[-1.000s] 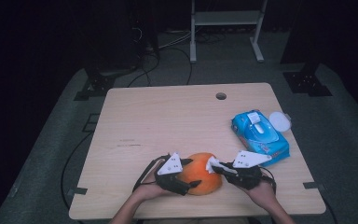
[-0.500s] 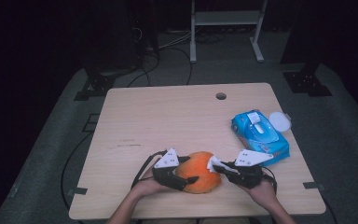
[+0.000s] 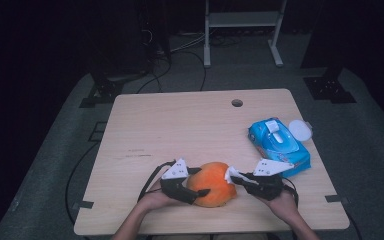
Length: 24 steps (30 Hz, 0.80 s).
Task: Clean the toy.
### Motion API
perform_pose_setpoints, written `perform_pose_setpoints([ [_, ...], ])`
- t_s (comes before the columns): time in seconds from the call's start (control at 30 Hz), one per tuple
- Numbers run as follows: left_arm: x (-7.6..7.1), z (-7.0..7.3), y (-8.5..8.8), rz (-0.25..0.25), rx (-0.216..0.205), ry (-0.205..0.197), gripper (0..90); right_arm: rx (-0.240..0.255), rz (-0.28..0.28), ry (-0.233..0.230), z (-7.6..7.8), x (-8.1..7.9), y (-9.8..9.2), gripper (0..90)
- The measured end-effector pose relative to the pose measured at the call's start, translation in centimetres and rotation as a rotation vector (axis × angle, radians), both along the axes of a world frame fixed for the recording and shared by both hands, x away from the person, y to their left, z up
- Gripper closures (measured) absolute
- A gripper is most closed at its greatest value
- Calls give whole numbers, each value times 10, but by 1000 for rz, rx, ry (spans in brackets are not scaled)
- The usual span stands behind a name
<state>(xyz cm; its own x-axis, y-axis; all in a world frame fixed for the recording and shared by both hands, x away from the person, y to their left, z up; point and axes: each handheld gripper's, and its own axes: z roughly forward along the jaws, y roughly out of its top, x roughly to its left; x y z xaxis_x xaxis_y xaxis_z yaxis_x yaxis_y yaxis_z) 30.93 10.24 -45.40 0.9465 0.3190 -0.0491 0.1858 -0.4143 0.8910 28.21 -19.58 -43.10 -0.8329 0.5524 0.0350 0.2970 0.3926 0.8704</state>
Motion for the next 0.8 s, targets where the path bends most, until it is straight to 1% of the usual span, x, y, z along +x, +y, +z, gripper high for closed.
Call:
perform_pose_setpoints([
  [0.07,0,0,0,-2,3,-6,230,16,31,-24,6,-5,7,803],
  [0.13,0,1,1,-7,10,-7,230,-10,42,-43,7,-7,14,803],
  [0.17,1,1,2,-6,13,-7,230,-9,43,-39,6,-6,14,803],
  [0.2,1,1,2,-3,14,-6,230,-3,39,-24,3,-4,11,803],
  [0.23,2,1,2,2,15,-2,230,-11,28,-19,1,-1,9,804],
  [0.27,4,2,3,5,17,-1,230,-30,8,-11,-2,0,6,803],
  [0.33,6,2,6,17,15,16,230,-47,-6,13,-8,2,0,804],
  [0.37,8,2,7,28,9,29,231,-55,-6,16,-9,1,-1,804],
  [0.4,10,2,8,37,6,42,230,-55,3,21,-9,-1,-1,804],
  [0.43,11,1,9,44,2,55,230,-41,14,25,-8,-3,0,804],
  [0.47,12,1,10,51,-6,71,231,-38,28,16,-6,-5,2,804],
  [0.5,11,1,9,46,-4,68,234,-46,38,4,-4,-7,5,804],
  [0.53,9,1,9,31,3,51,238,-54,40,-6,-3,-7,7,804],
  [0.57,7,1,7,21,4,42,245,-57,37,-7,-2,-6,9,804],
  [0.63,3,0,5,-17,10,16,249,-47,28,2,-2,-1,8,803],
  [0.67,3,0,5,-17,10,16,249,-47,28,2,-2,-1,8,803],
  [0.73,-2,1,3,-52,20,-21,249,-25,9,26,-5,8,4,803],
  [0.8,-2,0,3,-57,21,-28,248,-30,-2,33,-9,10,2,803],
])
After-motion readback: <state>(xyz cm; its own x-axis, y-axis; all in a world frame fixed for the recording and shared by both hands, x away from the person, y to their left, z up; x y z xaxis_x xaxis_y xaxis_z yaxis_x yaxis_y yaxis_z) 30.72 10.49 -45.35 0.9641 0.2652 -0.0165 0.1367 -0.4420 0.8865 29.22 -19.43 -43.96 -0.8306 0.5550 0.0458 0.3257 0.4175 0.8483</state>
